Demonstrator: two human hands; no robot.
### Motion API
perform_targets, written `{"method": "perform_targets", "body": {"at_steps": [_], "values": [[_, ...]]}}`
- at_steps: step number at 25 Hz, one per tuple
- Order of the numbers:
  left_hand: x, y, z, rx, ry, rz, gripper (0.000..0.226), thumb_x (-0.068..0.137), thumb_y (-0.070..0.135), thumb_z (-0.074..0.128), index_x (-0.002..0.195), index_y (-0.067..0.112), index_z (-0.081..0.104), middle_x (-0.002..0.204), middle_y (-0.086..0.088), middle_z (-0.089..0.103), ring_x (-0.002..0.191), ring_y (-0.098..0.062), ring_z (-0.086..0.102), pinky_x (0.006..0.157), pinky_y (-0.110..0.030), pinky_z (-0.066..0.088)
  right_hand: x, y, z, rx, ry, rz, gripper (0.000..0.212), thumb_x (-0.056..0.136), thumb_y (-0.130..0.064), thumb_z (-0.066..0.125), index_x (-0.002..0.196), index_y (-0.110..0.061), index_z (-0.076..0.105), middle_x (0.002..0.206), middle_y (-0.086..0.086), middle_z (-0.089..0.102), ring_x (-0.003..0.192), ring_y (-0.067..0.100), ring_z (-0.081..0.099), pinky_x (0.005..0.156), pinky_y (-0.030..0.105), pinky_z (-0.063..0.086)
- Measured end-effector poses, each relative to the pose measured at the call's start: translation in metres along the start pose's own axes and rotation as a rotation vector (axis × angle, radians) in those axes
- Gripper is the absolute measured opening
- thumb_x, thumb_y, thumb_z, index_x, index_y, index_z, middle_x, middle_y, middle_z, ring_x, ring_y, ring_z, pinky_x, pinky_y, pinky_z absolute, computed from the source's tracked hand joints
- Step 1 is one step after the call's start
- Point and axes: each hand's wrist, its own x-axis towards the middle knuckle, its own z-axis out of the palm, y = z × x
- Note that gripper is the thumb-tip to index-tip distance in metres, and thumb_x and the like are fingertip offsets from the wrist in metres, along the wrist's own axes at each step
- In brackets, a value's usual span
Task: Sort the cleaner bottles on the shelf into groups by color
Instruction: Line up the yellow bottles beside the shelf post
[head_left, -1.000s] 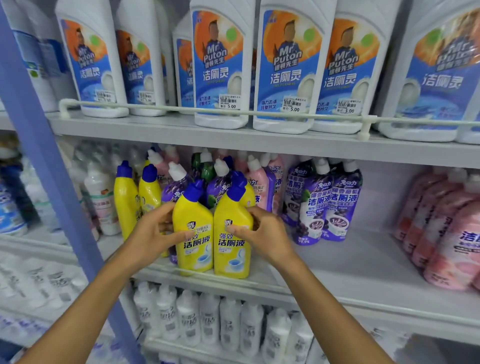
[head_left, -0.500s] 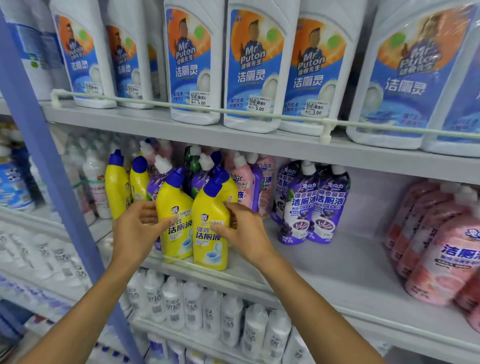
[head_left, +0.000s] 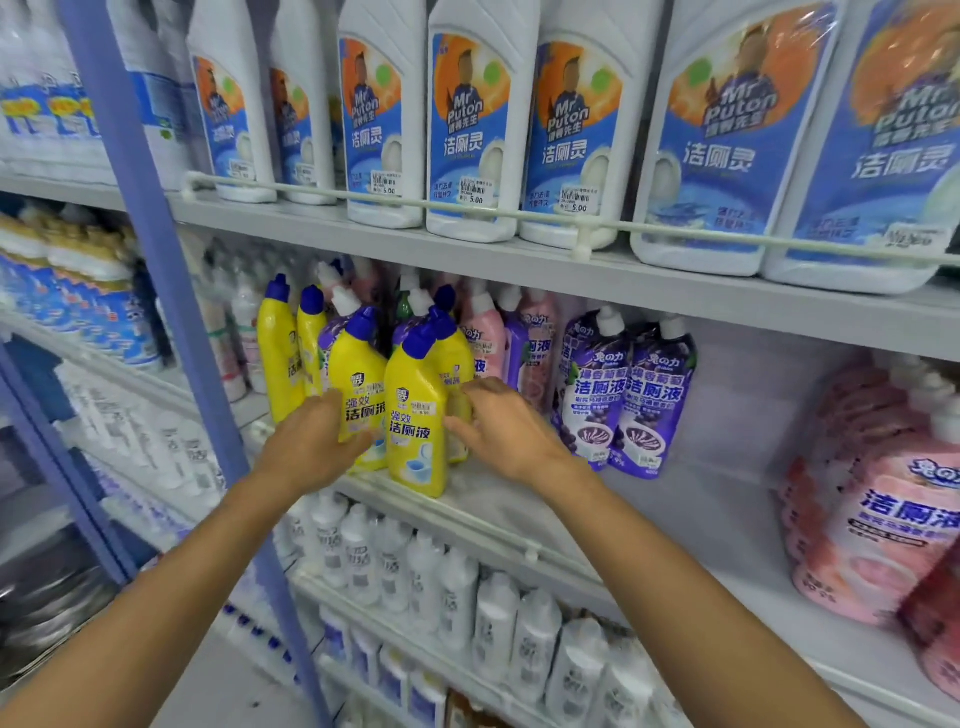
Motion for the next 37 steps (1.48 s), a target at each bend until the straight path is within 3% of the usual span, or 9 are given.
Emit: {"method": "perform_targets", "body": {"at_steps": [3, 6, 12, 17, 23, 27, 30, 34, 37], "values": [[-0.031, 0.029, -0.004, 0.171, -0.063, 0.149, 0.07, 0.092, 0.064, 0.054, 0.138, 0.012, 0.046, 0.124, -0.012, 0.058, 0.113, -0.034, 0.056, 0.088, -0.046, 0.051, -0.024, 0.011, -0.015, -0.079, -0.025, -0.088, 0.049, 0.096, -0.049, 0.054, 0.13, -0.013, 0.054, 0.136, 0.009, 0.054, 0.126, 0.031, 0.05, 0.101, 0.047, 0.048], [-0.056, 0.071, -0.003, 0.261, -0.1, 0.278, 0.085, 0.087, 0.077, 0.04, 0.148, 0.017, 0.039, 0.144, -0.007, 0.048, 0.133, -0.031, 0.045, 0.1, -0.045, 0.048, -0.046, 0.025, -0.029, -0.138, -0.062, -0.099, 0.064, 0.098, -0.053, 0.051, 0.146, -0.011, 0.042, 0.15, 0.011, 0.043, 0.141, 0.03, 0.036, 0.114, 0.044, 0.037], [-0.051, 0.134, -0.006, 0.33, -0.063, 0.358, 0.095, 0.079, 0.081, 0.018, 0.144, 0.017, 0.044, 0.143, -0.008, 0.05, 0.133, -0.031, 0.047, 0.099, -0.046, 0.049, -0.065, 0.056, -0.054, -0.128, -0.089, 0.002, 0.073, 0.099, -0.058, 0.046, 0.154, -0.013, 0.03, 0.161, 0.011, 0.028, 0.15, 0.032, 0.023, 0.12, 0.047, 0.029], [-0.046, 0.128, -0.01, 0.315, 0.006, 0.329, 0.07, 0.094, 0.066, 0.047, 0.146, 0.019, 0.043, 0.141, -0.005, 0.051, 0.13, -0.03, 0.049, 0.095, -0.044, 0.05, -0.049, 0.062, -0.06, -0.105, -0.09, -0.024, 0.07, 0.1, -0.054, 0.049, 0.152, -0.01, 0.033, 0.158, 0.011, 0.033, 0.147, 0.031, 0.03, 0.117, 0.044, 0.033], [-0.023, 0.094, -0.04, 0.301, 0.127, 0.211, 0.064, 0.091, 0.065, 0.048, 0.13, 0.014, 0.051, 0.111, -0.004, 0.057, 0.103, -0.028, 0.056, 0.075, -0.045, 0.054, 0.02, 0.046, -0.072, -0.052, -0.044, -0.032, 0.055, 0.098, -0.05, 0.051, 0.142, -0.018, 0.042, 0.141, 0.011, 0.049, 0.13, 0.032, 0.049, 0.102, 0.05, 0.047], [-0.001, 0.1, -0.046, 0.244, 0.171, 0.207, 0.059, 0.092, 0.058, 0.058, 0.127, 0.01, 0.051, 0.108, -0.008, 0.057, 0.1, -0.029, 0.057, 0.073, -0.043, 0.05, 0.069, 0.036, -0.067, -0.02, 0.051, 0.028, 0.056, 0.098, -0.043, 0.054, 0.146, -0.018, 0.04, 0.146, 0.013, 0.048, 0.134, 0.034, 0.046, 0.106, 0.044, 0.043], [0.017, 0.101, -0.042, 0.201, 0.192, 0.212, 0.054, 0.092, 0.052, 0.064, 0.121, 0.009, 0.053, 0.099, -0.006, 0.056, 0.091, -0.028, 0.057, 0.066, -0.035, 0.038, 0.09, 0.036, -0.057, -0.034, 0.114, 0.083, 0.054, 0.1, -0.036, 0.056, 0.147, -0.013, 0.043, 0.148, 0.015, 0.048, 0.137, 0.033, 0.043, 0.107, 0.039, 0.037], [0.037, 0.091, -0.03, 0.048, 0.267, 0.232, 0.056, 0.088, 0.04, 0.073, 0.133, 0.011, 0.055, 0.096, -0.003, 0.058, 0.091, -0.028, 0.059, 0.068, -0.032, 0.033, 0.105, 0.039, -0.04, -0.009, 0.16, 0.155, 0.058, 0.096, -0.036, 0.064, 0.144, -0.011, 0.046, 0.143, 0.017, 0.051, 0.131, 0.035, 0.048, 0.104, 0.041, 0.043], [0.053, 0.084, -0.02, -0.009, 0.352, 0.216, 0.036, 0.087, 0.032, 0.076, 0.115, 0.012, 0.065, 0.101, -0.009, 0.062, 0.092, -0.032, 0.06, 0.068, -0.033, 0.036, 0.109, 0.037, -0.033, 0.022, 0.215, 0.18, 0.061, 0.089, -0.04, 0.072, 0.139, -0.012, 0.051, 0.137, 0.016, 0.057, 0.125, 0.035, 0.053, 0.098, 0.039, 0.047]]}}
